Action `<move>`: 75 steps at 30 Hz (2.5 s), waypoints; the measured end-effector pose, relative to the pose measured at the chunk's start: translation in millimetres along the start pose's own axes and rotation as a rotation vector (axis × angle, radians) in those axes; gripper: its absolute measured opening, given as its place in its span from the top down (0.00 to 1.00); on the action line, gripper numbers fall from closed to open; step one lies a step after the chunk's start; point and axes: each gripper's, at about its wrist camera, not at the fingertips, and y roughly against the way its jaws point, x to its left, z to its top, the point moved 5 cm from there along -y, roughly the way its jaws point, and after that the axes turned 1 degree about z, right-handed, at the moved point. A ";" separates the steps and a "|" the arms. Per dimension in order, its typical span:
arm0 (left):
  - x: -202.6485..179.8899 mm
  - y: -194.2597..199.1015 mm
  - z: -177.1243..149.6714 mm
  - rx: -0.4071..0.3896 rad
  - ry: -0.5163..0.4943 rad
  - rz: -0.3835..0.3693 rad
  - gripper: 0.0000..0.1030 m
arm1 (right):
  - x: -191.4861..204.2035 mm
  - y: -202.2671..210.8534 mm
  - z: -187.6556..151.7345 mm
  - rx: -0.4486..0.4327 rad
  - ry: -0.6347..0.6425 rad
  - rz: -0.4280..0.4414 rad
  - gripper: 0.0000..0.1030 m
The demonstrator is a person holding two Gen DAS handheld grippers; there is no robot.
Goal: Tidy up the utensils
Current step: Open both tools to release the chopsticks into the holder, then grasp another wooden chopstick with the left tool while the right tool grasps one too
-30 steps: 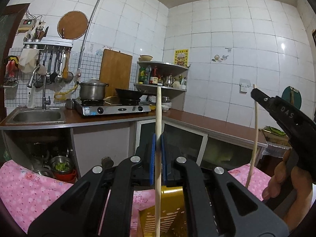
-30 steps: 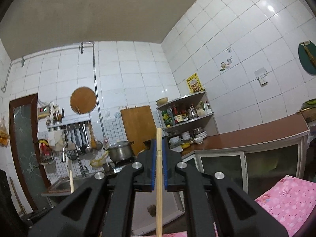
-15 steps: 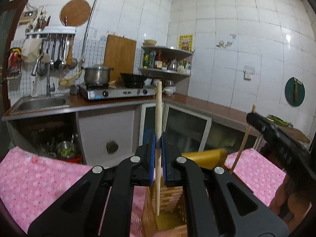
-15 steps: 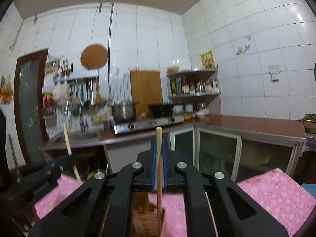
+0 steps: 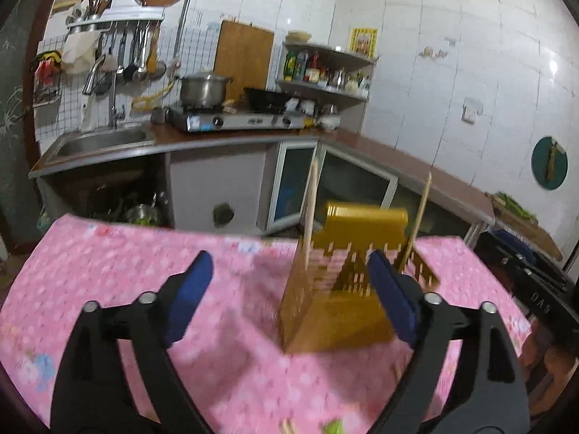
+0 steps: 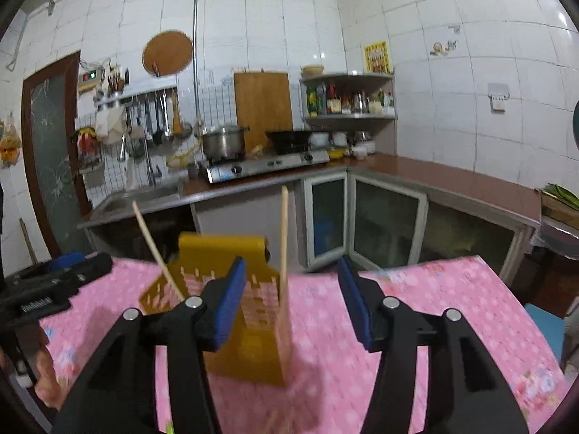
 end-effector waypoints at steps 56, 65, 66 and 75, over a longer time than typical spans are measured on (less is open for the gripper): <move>2.4 -27.0 -161.4 0.457 0.013 0.028 0.68 | -176.5 7.8 -185.0 0.540 -0.224 -0.248 0.85; -5.1 -38.5 -157.8 0.464 -0.015 0.029 0.86 | -180.0 -2.7 -179.4 0.589 -0.223 -0.242 0.88; -4.8 -38.8 -157.6 0.464 -0.013 0.026 0.87 | -180.4 -4.2 -178.7 0.596 -0.221 -0.245 0.91; -4.7 -30.8 -148.9 0.441 0.010 -0.006 1.00 | -177.9 3.4 -177.9 0.571 -0.242 -0.226 0.94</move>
